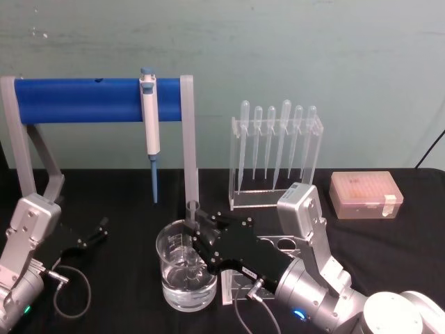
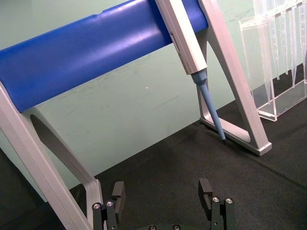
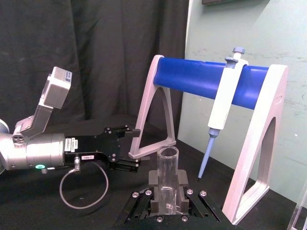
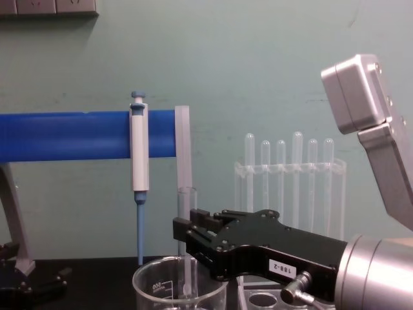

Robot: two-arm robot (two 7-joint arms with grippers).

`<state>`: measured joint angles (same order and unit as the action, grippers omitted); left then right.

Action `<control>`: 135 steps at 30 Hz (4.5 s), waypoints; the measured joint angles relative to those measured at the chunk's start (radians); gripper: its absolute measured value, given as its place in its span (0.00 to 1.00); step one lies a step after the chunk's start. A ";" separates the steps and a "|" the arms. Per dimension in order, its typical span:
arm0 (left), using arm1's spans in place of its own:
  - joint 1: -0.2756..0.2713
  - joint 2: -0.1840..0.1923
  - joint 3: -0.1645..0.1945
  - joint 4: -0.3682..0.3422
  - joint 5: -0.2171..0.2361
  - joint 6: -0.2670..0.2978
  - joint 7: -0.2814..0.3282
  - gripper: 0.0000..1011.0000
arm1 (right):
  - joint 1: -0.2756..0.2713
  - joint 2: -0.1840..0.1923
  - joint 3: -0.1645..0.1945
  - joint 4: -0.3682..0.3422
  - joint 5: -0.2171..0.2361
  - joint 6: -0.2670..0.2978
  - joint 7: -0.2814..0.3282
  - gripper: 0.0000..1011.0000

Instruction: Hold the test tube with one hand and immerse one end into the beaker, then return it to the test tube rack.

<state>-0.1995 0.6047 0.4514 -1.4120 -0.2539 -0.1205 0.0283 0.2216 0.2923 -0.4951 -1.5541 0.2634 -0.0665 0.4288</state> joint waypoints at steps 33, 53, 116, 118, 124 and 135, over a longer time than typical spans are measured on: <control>0.000 0.000 0.000 0.000 0.000 0.000 0.000 0.99 | 0.000 0.000 0.000 0.000 0.000 0.000 0.000 0.22; 0.000 0.000 0.000 0.000 0.000 0.000 0.000 0.99 | 0.000 0.000 0.000 0.000 0.000 0.000 0.000 0.22; 0.000 0.000 0.000 0.000 0.000 0.000 0.000 0.99 | 0.000 0.000 0.000 0.000 0.000 0.000 0.000 0.22; 0.000 0.000 0.000 0.000 0.000 0.000 0.000 0.99 | 0.000 0.000 0.000 0.000 0.000 0.000 0.000 0.22; 0.000 0.000 0.000 0.000 0.000 0.000 0.000 0.99 | 0.000 0.000 0.000 0.000 0.000 0.000 0.000 0.22; 0.000 0.000 0.000 0.000 0.000 0.000 0.000 0.99 | 0.000 0.000 0.000 0.000 0.000 0.000 0.000 0.22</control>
<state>-0.1996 0.6047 0.4514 -1.4120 -0.2539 -0.1205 0.0283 0.2216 0.2922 -0.4951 -1.5541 0.2634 -0.0665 0.4288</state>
